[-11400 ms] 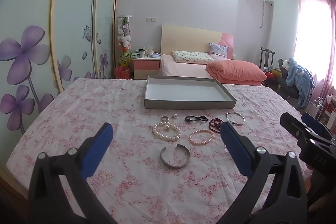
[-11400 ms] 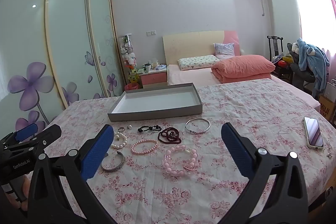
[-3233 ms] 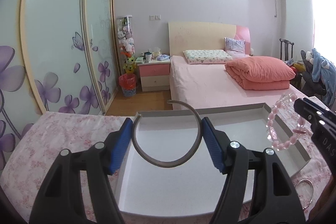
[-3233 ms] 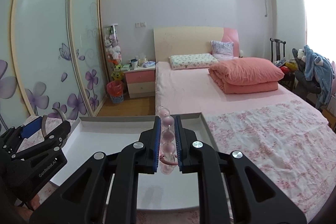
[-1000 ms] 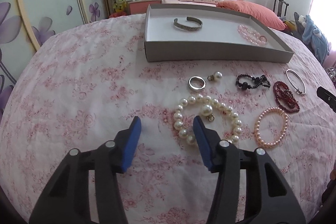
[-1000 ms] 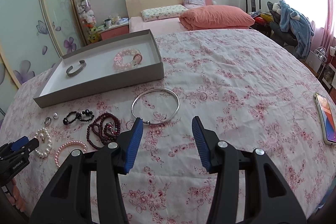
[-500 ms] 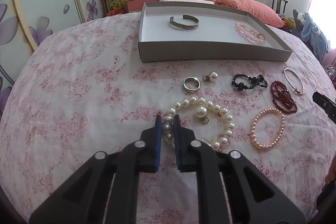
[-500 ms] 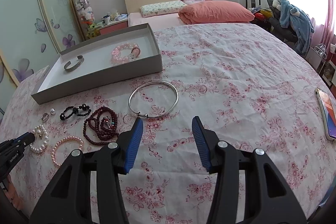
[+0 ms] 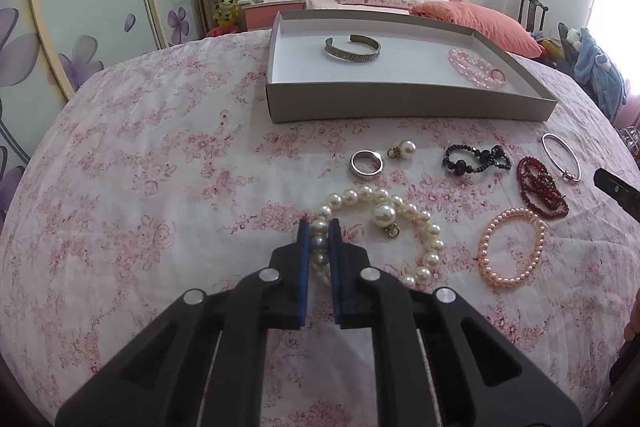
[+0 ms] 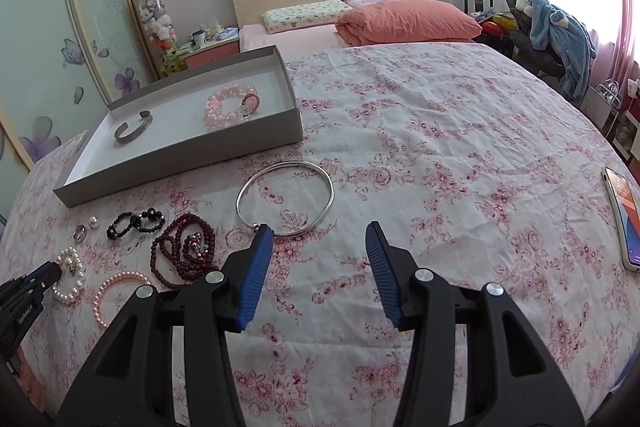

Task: Organize jewelry
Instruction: 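Lift the pearl bracelet with the left gripper while the right gripper grasps the round silver bangle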

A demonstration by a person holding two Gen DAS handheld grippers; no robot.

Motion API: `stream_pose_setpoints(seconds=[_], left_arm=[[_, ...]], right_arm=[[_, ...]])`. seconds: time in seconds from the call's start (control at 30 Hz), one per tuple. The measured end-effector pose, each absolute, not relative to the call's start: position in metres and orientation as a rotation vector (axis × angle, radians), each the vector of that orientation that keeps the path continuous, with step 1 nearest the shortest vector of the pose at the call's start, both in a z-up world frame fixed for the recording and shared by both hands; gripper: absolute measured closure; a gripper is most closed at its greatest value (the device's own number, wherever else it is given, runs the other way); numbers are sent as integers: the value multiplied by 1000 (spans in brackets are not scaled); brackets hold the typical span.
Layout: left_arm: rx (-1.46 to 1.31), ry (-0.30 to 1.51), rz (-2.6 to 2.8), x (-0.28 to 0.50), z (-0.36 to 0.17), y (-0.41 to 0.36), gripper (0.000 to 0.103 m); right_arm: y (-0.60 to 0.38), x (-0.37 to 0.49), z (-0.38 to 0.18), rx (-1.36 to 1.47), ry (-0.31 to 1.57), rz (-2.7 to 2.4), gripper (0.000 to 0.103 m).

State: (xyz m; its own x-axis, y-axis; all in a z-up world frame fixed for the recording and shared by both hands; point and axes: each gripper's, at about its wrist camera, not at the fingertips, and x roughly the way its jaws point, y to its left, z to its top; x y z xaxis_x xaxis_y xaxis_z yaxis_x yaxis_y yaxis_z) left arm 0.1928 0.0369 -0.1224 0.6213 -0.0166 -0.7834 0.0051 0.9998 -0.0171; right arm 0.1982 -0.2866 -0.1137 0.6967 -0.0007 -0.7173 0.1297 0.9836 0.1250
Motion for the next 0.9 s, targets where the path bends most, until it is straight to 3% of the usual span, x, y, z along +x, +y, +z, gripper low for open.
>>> stream_pose_setpoints(seconds=[0.27,0.37,0.9], left_arm=[[-76,833,-59,184,-100,49,93],[-84,791,-85,182,-87,47,93],[-109,693,-153,175,-51,41,93]], right_arm=[[-292,220,-118,191,832,-65,53],[-288,225,-119,176,846,-54,38],[-266,241,-126,89,906,-1,16]])
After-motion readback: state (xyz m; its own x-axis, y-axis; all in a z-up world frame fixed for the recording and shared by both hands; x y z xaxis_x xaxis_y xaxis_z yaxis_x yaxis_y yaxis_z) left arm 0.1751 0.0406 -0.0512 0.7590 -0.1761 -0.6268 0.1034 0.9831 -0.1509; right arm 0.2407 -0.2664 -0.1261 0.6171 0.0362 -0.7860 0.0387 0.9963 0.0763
